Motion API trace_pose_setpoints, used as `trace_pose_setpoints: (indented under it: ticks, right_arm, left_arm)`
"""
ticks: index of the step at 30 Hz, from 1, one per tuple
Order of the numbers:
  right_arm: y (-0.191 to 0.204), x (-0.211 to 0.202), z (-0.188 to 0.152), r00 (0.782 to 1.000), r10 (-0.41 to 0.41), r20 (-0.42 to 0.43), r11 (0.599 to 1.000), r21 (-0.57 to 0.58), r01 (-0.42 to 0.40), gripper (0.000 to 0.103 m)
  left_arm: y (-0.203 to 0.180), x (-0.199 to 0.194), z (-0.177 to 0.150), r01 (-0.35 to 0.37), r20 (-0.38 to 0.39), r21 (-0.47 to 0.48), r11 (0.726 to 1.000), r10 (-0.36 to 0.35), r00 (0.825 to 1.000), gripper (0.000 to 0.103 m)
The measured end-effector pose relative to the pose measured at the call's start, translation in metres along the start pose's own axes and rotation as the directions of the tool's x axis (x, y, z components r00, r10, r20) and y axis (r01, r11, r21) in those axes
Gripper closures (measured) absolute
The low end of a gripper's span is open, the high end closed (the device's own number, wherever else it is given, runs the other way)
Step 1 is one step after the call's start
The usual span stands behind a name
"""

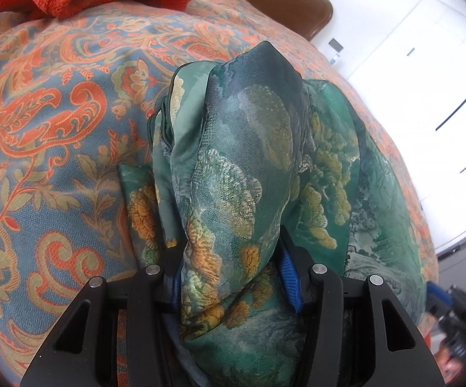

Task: Fold large clothes

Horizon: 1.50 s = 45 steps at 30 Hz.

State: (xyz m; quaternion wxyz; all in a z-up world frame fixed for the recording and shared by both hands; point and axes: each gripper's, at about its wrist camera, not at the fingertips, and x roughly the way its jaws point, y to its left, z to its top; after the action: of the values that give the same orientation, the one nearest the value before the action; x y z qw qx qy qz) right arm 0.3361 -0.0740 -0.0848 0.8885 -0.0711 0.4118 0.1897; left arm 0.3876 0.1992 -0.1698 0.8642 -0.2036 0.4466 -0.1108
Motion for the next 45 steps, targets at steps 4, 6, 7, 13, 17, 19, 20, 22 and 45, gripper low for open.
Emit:
trace_pose_setpoints:
  ticks: [4,6,7,13,17,19,20,22,45]
  right_arm:
    - [0.011,0.016,-0.015,0.998,-0.061,0.002,0.997,-0.050,0.061,0.082]
    - [0.013,0.027,-0.020,0.997,-0.080,-0.015,0.995,-0.064,0.079,0.082]
    - [0.016,0.030,-0.024,0.996,-0.087,-0.024,0.994,-0.075,0.085,0.082]
    - [0.020,0.049,-0.036,0.994,-0.110,-0.022,0.985,-0.138,0.105,0.082]
    - [0.024,0.046,-0.038,0.992,-0.125,-0.011,0.982,-0.147,0.122,0.082]
    - [0.031,0.042,-0.039,0.988,-0.154,0.010,0.972,-0.178,0.153,0.082]
    - [0.036,0.036,-0.040,0.984,-0.177,0.034,0.964,-0.196,0.180,0.082]
    - [0.043,0.022,-0.041,0.974,-0.213,0.077,0.950,-0.217,0.225,0.079]
    - [-0.054,-0.103,-0.086,0.993,-0.079,0.091,0.984,0.165,0.064,0.019]
  left_arm:
    - [-0.003,0.001,0.000,-0.009,0.002,0.002,1.000,0.009,1.000,0.050]
    - [-0.004,0.002,-0.001,-0.012,0.004,0.004,1.000,0.012,1.000,0.050]
    - [-0.005,0.004,-0.001,-0.016,0.006,0.005,1.000,0.016,1.000,0.050]
    - [-0.009,0.005,-0.001,-0.035,0.011,0.008,0.999,0.035,0.999,0.049]
    - [-0.012,0.004,0.002,-0.048,0.002,0.005,0.999,0.048,0.999,0.049]
    - [-0.015,0.001,0.004,-0.058,0.003,0.003,0.998,0.058,0.998,0.048]
    - [-0.017,-0.002,0.005,-0.064,0.012,0.007,0.998,0.064,0.998,0.044]
    - [-0.021,-0.012,0.005,-0.081,0.045,0.013,0.997,0.080,0.996,0.034]
    - [0.023,-0.080,0.010,0.314,0.059,-0.298,0.902,-0.310,0.949,0.002]
